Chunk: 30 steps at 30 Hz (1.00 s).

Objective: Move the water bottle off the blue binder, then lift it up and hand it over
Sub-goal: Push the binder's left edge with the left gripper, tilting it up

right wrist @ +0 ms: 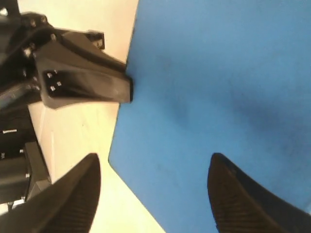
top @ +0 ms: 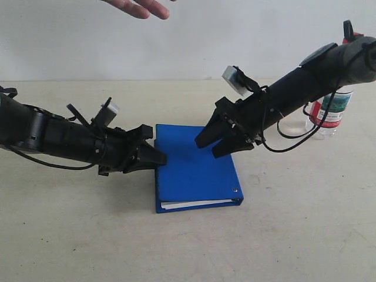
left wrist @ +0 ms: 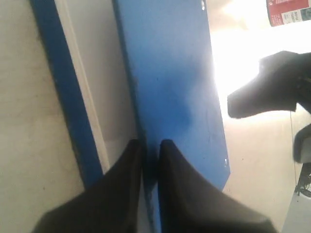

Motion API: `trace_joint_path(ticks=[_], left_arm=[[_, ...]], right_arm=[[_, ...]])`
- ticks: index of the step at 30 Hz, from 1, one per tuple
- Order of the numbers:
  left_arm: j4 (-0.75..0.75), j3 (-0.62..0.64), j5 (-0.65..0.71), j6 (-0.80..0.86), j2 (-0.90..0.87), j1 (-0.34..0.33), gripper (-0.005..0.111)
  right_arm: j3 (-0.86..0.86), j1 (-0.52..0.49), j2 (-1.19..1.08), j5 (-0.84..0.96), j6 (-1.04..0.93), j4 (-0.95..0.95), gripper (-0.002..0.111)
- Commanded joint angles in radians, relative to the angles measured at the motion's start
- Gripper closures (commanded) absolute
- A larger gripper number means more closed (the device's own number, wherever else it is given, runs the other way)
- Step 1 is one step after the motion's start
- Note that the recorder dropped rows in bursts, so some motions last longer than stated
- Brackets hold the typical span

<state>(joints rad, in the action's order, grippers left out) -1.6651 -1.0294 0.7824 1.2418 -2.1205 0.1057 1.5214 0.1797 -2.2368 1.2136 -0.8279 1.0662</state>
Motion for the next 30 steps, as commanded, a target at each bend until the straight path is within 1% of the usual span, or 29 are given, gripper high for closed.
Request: trace_joint_path(ticks=[1, 5, 8, 9, 11, 13, 15, 16, 17, 19, 27, 30], left_arm=[[0.094, -0.004, 0.004, 0.022, 0.008, -0.015, 0.102], [0.193, -0.004, 0.031, 0.031, 0.034, -0.049, 0.102], [0.201, -0.004, 0.163, 0.083, 0.055, -0.072, 0.102], [0.201, -0.004, 0.237, 0.097, 0.062, -0.074, 0.102], [0.201, -0.004, 0.324, 0.097, 0.067, -0.074, 0.102], [0.201, -0.004, 0.398, 0.097, 0.072, -0.072, 0.102], [0.201, -0.004, 0.439, 0.097, 0.072, -0.072, 0.102], [0.201, -0.004, 0.439, 0.097, 0.072, -0.072, 0.102], [0.199, -0.004, 0.439, 0.109, 0.072, -0.072, 0.102], [0.195, -0.004, 0.439, 0.145, 0.075, -0.072, 0.102], [0.193, -0.004, 0.439, 0.185, 0.090, -0.072, 0.102], [0.190, -0.004, 0.439, 0.195, 0.090, -0.072, 0.102]], right_arm=[[0.082, -0.031, 0.014, 0.008, 0.118, -0.071, 0.051], [0.121, -0.100, 0.036, 0.008, 0.253, -0.227, 0.051], [0.100, -0.149, 0.028, 0.008, 0.296, -0.248, 0.051], [0.083, -0.160, 0.024, 0.008, 0.292, -0.231, 0.051], [0.058, -0.169, 0.014, 0.008, 0.252, -0.184, 0.051], [0.038, -0.169, 0.000, 0.008, 0.174, -0.123, 0.051], [0.035, -0.164, -0.010, 0.008, 0.100, -0.091, 0.051], [0.035, -0.160, -0.019, 0.008, 0.072, -0.091, 0.048], [0.035, -0.160, -0.029, 0.008, 0.066, -0.086, 0.038], [0.035, -0.160, -0.042, 0.008, 0.066, -0.084, 0.030], [0.035, -0.157, -0.059, 0.008, 0.024, -0.070, 0.029], [0.035, -0.155, -0.069, 0.008, 0.002, -0.033, 0.029]])
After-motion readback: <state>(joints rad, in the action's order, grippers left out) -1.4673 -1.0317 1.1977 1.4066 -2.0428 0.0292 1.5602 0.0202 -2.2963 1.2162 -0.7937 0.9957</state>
